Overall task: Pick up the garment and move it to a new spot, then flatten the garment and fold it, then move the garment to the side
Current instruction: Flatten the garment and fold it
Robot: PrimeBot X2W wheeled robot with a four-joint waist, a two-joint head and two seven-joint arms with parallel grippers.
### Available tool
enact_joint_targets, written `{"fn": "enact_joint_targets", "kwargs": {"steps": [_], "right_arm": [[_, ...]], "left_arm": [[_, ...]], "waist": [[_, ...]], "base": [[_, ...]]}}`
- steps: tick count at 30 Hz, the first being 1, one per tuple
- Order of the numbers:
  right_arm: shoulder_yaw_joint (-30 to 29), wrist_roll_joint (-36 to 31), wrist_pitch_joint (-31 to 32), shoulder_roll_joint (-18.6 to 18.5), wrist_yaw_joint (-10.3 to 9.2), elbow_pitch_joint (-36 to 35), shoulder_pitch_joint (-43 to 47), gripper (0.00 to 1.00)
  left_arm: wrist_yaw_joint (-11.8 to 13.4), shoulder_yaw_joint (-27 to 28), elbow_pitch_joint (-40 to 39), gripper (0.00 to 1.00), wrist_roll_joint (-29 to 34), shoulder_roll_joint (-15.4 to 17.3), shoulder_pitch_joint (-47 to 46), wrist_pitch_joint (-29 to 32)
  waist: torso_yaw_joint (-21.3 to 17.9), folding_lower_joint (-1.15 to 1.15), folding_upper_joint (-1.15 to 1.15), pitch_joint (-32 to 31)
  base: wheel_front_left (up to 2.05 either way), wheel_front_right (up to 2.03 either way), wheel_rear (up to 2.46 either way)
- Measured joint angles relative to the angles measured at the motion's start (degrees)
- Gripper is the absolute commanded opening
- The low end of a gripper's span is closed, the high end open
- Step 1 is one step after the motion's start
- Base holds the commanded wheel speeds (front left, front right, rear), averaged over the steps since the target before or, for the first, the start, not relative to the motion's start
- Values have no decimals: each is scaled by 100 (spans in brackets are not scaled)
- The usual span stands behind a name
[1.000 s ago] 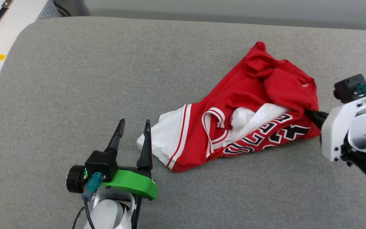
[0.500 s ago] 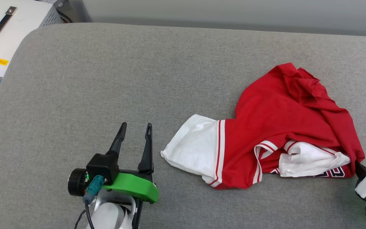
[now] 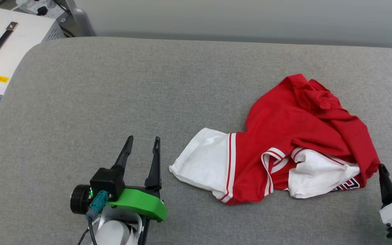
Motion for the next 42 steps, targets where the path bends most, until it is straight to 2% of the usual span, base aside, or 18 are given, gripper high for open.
{"fn": "enact_joint_targets", "kwargs": {"steps": [4, 7, 9, 14, 22, 27, 40, 41, 42], "right_arm": [[64, -334, -423, 2, 0, -453, 228, 100], [288, -667, -458, -46, 0, -827, 350, 100], [537, -949, -383, -202, 0, -1095, 408, 100], [1411, -1670, 324, -775, 1, -1862, 511, 100], [2802, -1361, 1805, -1484, 0, -2585, 631, 100], [3427, -1166, 2385, -1816, 0, -2577, 596, 100], [4310, -1015, 2342, -1867, 1, -1728, -177, 100], [4331, -994, 2330, -1867, 1, -1671, -215, 51], [4336, -987, 2290, -1866, 1, -1637, -244, 28]], "left_arm": [[30, 10, -18, 100, -63, 34, 78, 40], [52, 5, -31, 100, -70, 57, 103, 58], [62, 2, -49, 100, -71, 68, 103, 93], [69, -7, -69, 100, -118, 92, 107, 101], [73, -26, -48, 100, -149, 90, 122, 99], [77, -70, -33, 100, -165, 86, 127, 92], [104, -141, 23, 100, -171, 38, 88, 41], [104, -146, 38, 100, -171, 36, 79, 40], [104, -146, 52, 100, -172, 34, 71, 40]], "waist": [[-26, 0, 0, -121], [-71, 0, 0, -159], [-98, 0, 0, -169], [-126, 0, 0, -188], [-21, 0, 0, -224], [53, 0, 0, -178], [190, 0, 0, 115], [197, 0, 0, 134], [201, 0, 0, 147]], "base": [[0, 0, 0], [0, 0, 0], [0, 0, 0], [0, 0, 0], [0, 0, 0], [0, 0, 0], [0, 0, 0], [0, 0, 0], [0, 0, 0]]}}
